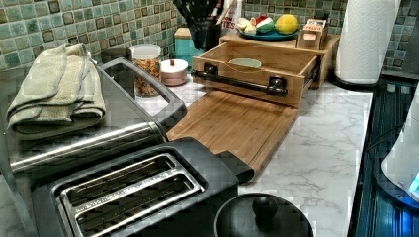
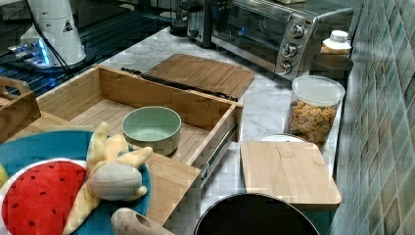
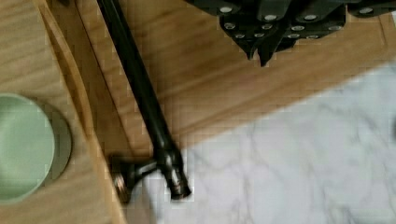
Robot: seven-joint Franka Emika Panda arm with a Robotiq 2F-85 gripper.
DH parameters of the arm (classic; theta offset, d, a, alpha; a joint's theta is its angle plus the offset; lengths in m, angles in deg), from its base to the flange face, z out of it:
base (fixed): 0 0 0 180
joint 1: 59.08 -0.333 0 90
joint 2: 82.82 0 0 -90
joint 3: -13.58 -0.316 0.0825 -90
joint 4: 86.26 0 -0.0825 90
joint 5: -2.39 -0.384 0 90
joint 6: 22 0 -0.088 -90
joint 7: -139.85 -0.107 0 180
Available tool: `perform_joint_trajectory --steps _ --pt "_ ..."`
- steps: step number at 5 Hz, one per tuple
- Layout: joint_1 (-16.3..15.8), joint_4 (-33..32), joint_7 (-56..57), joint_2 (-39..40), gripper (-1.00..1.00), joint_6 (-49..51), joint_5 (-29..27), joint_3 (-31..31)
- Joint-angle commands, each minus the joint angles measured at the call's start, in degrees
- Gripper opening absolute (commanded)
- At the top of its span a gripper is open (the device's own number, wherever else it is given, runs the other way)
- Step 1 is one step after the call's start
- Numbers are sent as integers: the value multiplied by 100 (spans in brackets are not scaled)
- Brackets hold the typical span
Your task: Close the drawer.
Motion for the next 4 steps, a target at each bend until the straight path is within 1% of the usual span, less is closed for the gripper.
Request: perform_joint_trajectory --steps 1,2,3,4 --pt "-354 -955 749 -522 -100 -429 650 -475" --pt "-343 -1189 1072 -475 -100 -837 780 -419" --pt "-291 -1497 811 -430 -100 -1389 1403 -456" --pt "-220 -1547 1138 -320 -100 -1558 1283 -380"
